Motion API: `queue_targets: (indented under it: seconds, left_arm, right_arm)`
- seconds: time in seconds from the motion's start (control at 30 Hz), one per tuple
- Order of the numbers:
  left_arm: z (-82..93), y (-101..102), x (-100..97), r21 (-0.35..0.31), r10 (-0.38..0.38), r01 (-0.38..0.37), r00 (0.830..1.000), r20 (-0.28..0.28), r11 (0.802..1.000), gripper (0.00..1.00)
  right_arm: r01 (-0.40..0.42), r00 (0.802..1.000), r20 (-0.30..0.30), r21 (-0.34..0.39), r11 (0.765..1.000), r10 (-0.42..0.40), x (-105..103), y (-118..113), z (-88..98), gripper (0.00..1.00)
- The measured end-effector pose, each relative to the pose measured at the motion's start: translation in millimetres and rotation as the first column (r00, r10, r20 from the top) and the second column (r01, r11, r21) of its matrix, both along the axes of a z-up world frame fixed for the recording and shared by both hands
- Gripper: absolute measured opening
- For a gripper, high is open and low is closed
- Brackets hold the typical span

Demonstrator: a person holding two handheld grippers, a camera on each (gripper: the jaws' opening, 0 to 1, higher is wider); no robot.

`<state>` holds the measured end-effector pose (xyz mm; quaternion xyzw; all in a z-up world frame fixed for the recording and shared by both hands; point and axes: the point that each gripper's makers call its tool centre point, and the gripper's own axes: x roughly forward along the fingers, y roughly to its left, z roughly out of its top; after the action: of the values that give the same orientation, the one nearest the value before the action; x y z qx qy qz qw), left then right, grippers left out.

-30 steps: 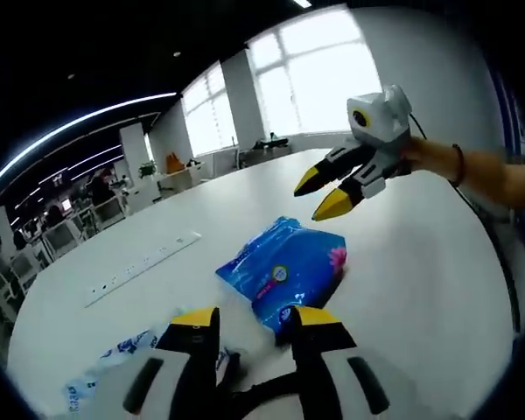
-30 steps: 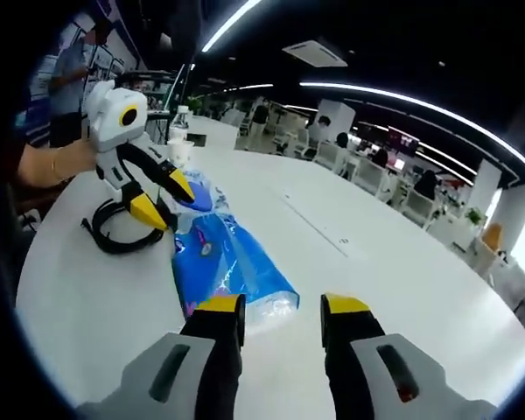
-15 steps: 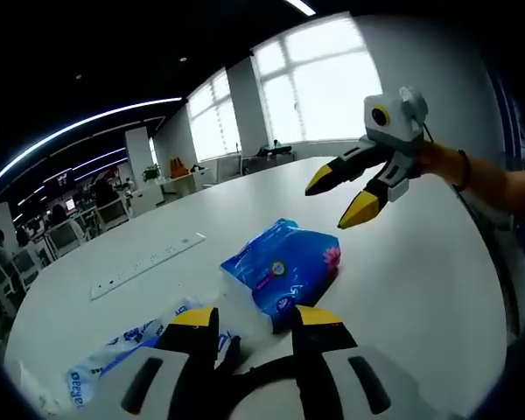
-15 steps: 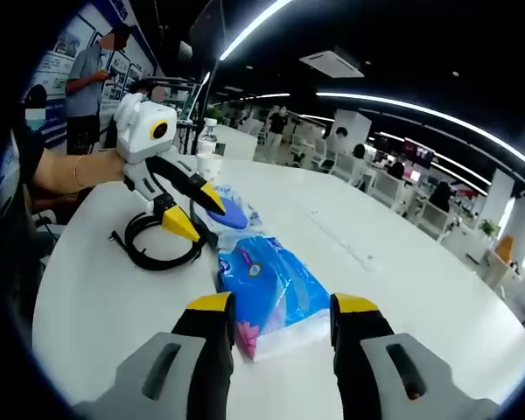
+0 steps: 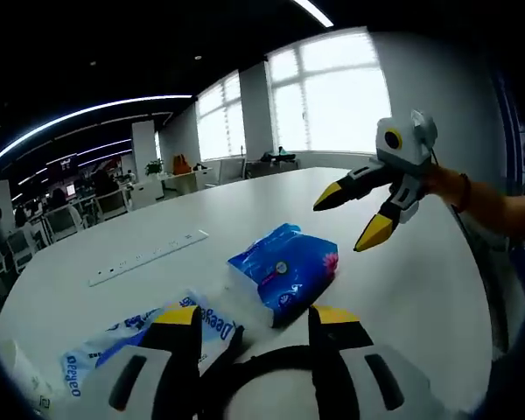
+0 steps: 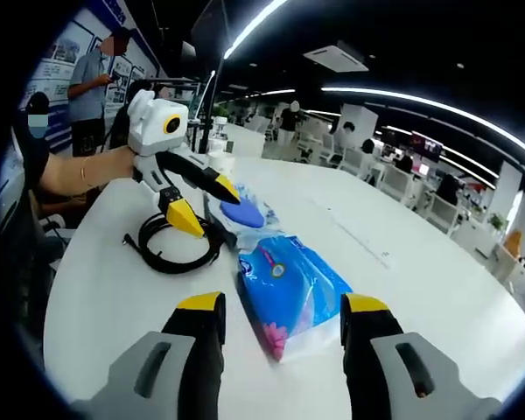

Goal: Arrange the tabletop items into an orderly group along one side of the table until the central work area is clear of visible clutter.

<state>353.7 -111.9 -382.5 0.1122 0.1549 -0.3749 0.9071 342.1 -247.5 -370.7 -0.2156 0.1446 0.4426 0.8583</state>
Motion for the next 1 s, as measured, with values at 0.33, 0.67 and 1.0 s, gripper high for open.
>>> queue_targets:
  seconds: [0.33,0.67,1.0]
  left_arm:
    - [10.8,4,-18.4,-0.022,-0.033,0.033,0.999,0.012,0.999,0.6]
    - [16.0,21,-31.2,-0.021,-0.05,0.051,0.998,0.036,0.998,0.72]
    - [27.2,40,-43.8,-0.063,-0.085,0.092,0.991,0.104,0.994,0.74]
  right_arm:
    - [-0.047,0.999,-0.005,0.0,0.999,0.047,-17,16,1.7,0.56]
    - [-0.098,0.995,-0.011,-0.002,0.995,0.098,-37,37,2.5,0.62]
    - [-0.114,0.993,-0.019,-0.012,0.993,0.114,-49,55,-0.4,0.68]
